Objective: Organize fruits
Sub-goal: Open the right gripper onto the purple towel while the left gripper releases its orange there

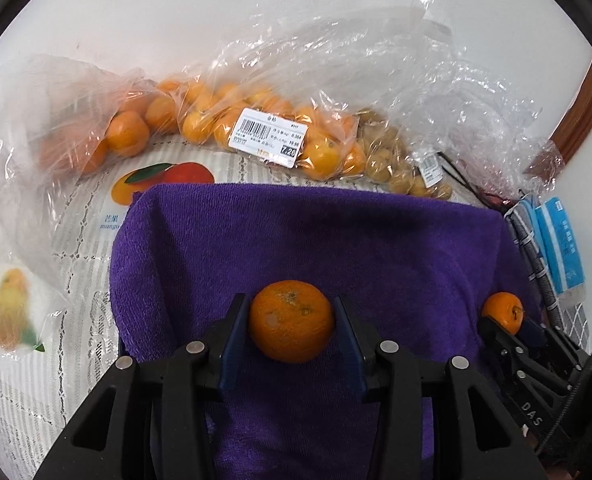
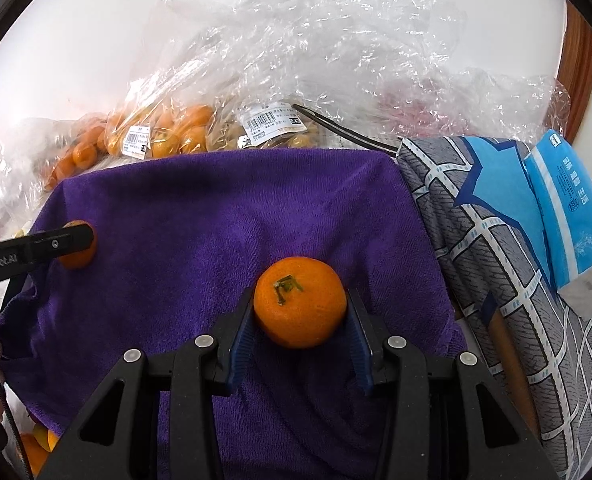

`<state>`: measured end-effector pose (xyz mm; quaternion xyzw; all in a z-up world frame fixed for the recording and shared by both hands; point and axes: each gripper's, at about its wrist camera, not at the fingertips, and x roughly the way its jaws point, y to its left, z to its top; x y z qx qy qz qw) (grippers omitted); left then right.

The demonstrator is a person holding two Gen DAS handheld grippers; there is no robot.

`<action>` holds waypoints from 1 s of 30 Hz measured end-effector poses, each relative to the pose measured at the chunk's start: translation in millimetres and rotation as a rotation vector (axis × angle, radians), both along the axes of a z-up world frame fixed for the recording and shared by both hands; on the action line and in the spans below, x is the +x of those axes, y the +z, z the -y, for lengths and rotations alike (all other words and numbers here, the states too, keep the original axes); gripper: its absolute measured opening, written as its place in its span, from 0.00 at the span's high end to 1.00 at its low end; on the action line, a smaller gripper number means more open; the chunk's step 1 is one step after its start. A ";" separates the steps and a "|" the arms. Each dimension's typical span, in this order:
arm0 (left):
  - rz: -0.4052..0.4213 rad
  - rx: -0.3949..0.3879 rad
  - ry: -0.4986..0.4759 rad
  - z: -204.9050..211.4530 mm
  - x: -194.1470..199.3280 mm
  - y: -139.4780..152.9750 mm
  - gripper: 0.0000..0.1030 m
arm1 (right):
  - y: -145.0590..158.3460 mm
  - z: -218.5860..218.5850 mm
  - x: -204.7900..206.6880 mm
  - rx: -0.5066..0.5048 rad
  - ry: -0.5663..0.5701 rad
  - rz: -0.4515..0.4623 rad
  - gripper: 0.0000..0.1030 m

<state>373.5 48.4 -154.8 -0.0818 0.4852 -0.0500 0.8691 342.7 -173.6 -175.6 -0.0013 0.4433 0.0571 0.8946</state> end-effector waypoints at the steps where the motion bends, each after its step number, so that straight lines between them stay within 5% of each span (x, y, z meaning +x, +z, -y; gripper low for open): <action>1: 0.000 -0.002 0.001 -0.3 0.1 0.6 0.60 | 0.4 0.0 -0.7 0.000 0.002 0.002 0.56; 8: 0.064 -0.020 0.002 -2.3 -13.4 28.7 0.44 | 17.0 -0.9 -9.9 0.007 0.005 0.012 0.40; 12: 0.100 -0.023 0.009 -4.5 -32.5 43.7 0.43 | 34.0 1.3 -29.0 -0.016 -0.025 0.044 0.32; 21: 0.175 0.013 -0.005 -9.3 -109.4 65.1 0.45 | 67.5 4.7 -94.8 -0.041 -0.054 0.093 0.31; 30: 0.140 -0.017 -0.022 -16.3 -174.2 69.1 0.45 | 77.0 23.8 -159.2 0.016 -0.087 0.096 0.31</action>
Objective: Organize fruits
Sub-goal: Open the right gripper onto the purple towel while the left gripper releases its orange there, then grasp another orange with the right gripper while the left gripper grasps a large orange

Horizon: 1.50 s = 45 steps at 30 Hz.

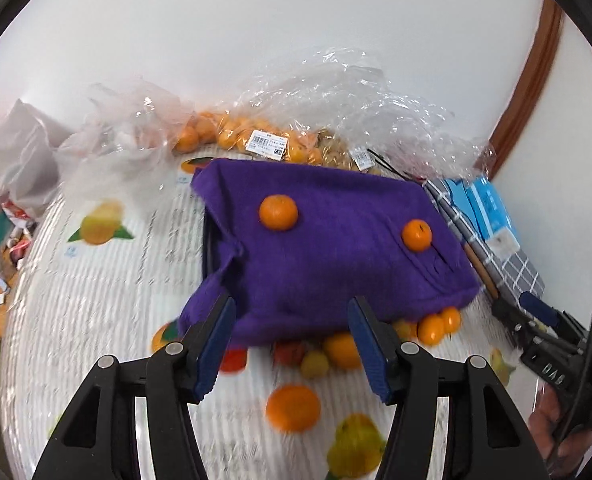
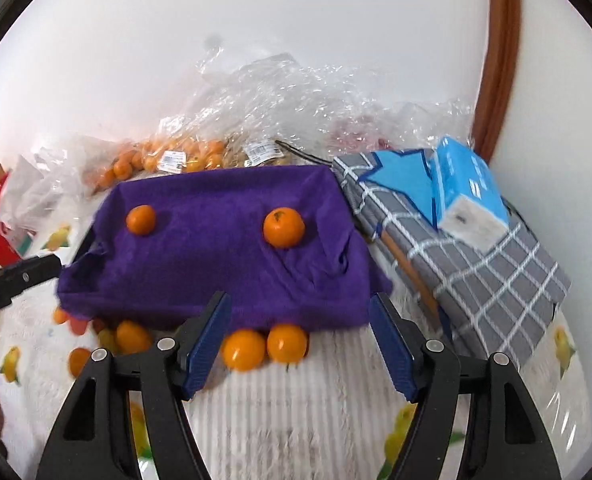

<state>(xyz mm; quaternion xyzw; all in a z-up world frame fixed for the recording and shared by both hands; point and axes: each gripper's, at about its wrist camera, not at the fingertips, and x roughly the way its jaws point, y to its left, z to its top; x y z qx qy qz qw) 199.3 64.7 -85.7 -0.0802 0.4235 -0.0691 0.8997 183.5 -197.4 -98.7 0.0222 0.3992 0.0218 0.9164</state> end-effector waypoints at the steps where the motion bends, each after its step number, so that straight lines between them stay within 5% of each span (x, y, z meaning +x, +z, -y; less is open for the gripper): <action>1: -0.005 0.001 -0.001 -0.6 -5.9 0.4 0.45 | 1.3 0.9 -4.5 0.007 0.000 0.003 0.31; 8: -0.019 0.008 0.061 -11.0 -39.9 -11.3 0.45 | 1.9 -0.1 -34.1 0.000 0.032 0.004 0.31; 22: -0.094 0.013 0.104 -25.5 -65.3 -80.8 0.45 | -61.3 7.1 -52.5 0.056 0.042 -0.057 0.36; 33: -0.015 0.041 0.012 -11.5 -72.8 -81.3 0.38 | -75.7 9.2 -17.4 -0.004 0.050 -0.006 0.49; 45: 0.048 0.025 -0.028 9.8 -51.7 -80.4 0.39 | -69.5 18.4 13.3 0.111 0.071 0.021 0.51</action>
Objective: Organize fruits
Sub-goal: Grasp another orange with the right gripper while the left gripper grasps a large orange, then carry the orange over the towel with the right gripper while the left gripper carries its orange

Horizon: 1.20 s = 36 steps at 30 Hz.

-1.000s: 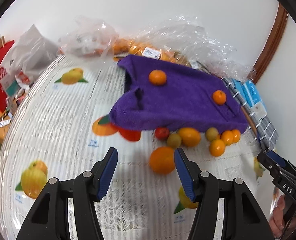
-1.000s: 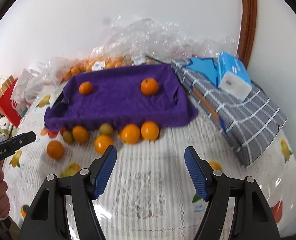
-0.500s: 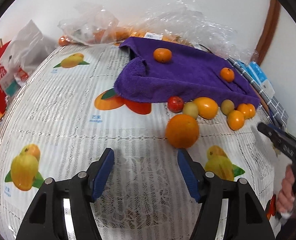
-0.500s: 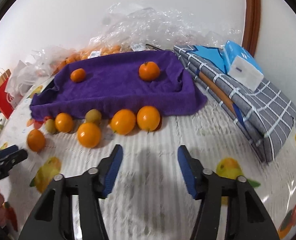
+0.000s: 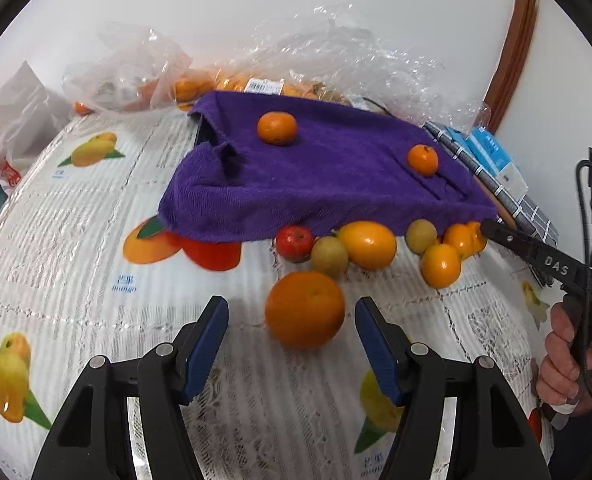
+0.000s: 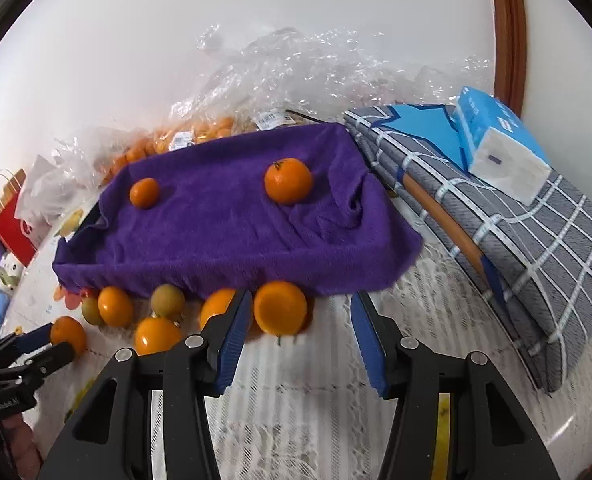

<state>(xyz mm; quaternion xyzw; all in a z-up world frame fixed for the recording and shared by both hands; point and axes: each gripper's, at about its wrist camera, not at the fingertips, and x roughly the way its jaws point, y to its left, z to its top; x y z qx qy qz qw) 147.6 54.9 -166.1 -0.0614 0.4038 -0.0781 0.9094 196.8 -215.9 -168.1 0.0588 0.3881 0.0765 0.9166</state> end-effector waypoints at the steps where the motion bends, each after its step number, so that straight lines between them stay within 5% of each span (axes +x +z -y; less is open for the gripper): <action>1: 0.008 -0.010 -0.009 -0.2 -1.4 0.6 0.41 | -2.8 -1.8 1.7 -0.001 0.002 -0.004 0.52; 5: 0.013 -0.053 -0.014 -4.3 -2.9 0.5 0.60 | -9.0 -6.5 5.5 -0.014 0.005 -0.019 0.61; 11: 0.045 -0.087 0.004 -8.2 -7.7 3.2 0.64 | -9.4 -20.4 3.1 -0.076 0.037 0.012 0.74; 28: 0.056 -0.107 0.042 -14.9 -8.9 4.2 0.64 | -8.3 -3.0 -22.3 -0.040 0.006 0.004 0.77; 36: -0.029 -0.099 0.020 -9.8 3.3 -6.7 0.61 | -13.8 -16.3 -7.0 -0.132 -0.005 -0.023 0.63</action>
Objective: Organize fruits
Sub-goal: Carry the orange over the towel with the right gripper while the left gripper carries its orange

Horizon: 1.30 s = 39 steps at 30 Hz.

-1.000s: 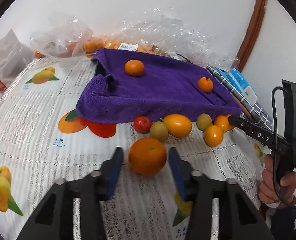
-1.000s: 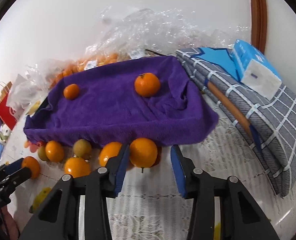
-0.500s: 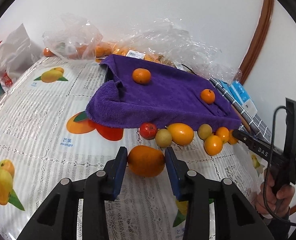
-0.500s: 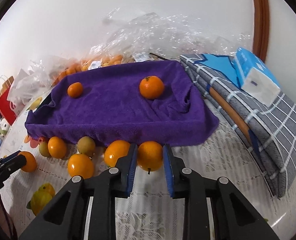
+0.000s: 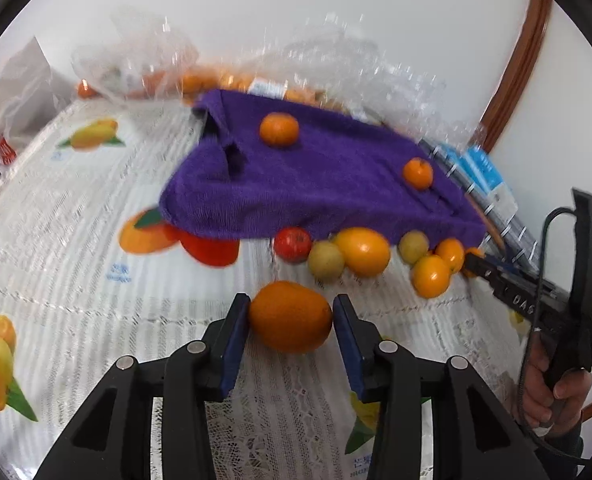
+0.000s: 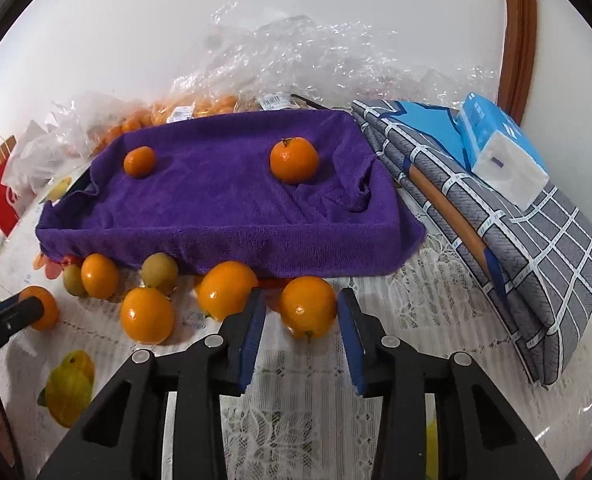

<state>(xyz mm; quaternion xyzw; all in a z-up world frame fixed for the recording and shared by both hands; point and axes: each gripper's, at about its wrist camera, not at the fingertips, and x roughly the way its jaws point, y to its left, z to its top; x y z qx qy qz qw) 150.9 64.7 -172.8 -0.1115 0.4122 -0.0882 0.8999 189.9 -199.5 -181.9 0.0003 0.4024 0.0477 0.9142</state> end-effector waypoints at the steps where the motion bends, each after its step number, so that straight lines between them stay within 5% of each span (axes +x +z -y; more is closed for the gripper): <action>1: 0.010 -0.003 0.001 -0.1 -0.8 1.1 0.60 | -1.0 0.7 0.9 0.000 -0.006 -0.007 0.63; 2: 0.017 -0.006 0.001 -0.3 -1.9 1.7 0.60 | -2.6 2.3 2.2 0.003 -0.016 -0.018 0.70; 18: 0.136 -0.017 0.004 0.3 -17.4 17.4 0.72 | 8.4 21.4 -13.2 0.103 -0.057 0.072 0.70; 31: 0.041 -0.031 -0.054 8.9 -5.2 4.4 0.42 | 7.4 19.0 -13.5 0.099 -0.048 0.076 0.70; 39: 0.014 0.014 -0.107 19.2 -17.0 1.1 0.46 | 8.1 21.6 -15.1 0.129 -0.035 0.083 0.70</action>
